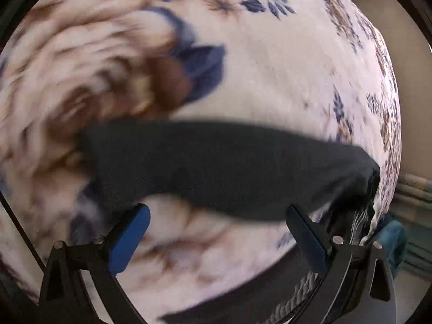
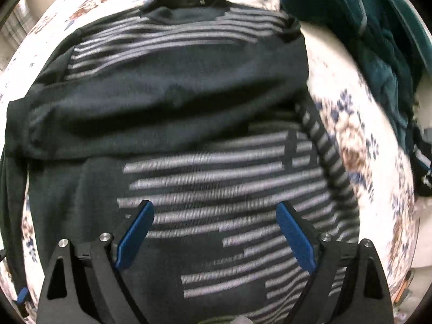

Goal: Fold small clothes

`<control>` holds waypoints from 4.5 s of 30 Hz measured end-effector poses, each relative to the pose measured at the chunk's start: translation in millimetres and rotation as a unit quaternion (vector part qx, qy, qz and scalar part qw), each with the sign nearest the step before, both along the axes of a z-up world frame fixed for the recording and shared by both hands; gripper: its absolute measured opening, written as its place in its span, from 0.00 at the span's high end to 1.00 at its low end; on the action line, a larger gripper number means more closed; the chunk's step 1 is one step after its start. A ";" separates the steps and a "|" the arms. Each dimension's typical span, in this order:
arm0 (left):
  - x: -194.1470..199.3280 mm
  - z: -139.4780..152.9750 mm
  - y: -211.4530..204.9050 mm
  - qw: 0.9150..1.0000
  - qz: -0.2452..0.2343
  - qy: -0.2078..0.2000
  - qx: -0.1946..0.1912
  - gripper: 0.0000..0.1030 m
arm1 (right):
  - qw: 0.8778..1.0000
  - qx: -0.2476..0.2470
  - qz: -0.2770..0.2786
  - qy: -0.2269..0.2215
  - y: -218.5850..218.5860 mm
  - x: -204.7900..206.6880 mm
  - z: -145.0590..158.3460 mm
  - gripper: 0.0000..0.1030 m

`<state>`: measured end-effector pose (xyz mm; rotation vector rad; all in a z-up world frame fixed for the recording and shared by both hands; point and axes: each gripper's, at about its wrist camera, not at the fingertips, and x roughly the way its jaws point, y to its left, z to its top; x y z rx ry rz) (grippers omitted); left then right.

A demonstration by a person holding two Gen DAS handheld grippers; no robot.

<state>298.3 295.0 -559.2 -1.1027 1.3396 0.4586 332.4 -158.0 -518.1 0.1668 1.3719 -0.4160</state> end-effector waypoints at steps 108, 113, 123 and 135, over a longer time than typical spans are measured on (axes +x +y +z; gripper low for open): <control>194.4 73.9 -215.4 0.842 -0.339 -0.047 0.416 0.16 | 0.990 0.027 0.032 -0.132 -178.9 139.0 64.3 0.92; 223.7 69.8 -252.3 0.826 -0.376 -0.078 0.412 0.15 | 0.996 0.011 -0.016 -0.082 -240.1 152.0 42.3 0.92; 274.9 65.5 -273.0 0.836 -0.397 -0.085 0.368 0.16 | 0.998 0.045 -0.016 -0.048 -236.0 156.3 37.5 0.42; 278.2 -1.8 -256.0 0.959 -0.275 -0.024 0.066 0.68 | 0.961 0.210 0.177 -0.012 -92.9 254.7 9.7 0.34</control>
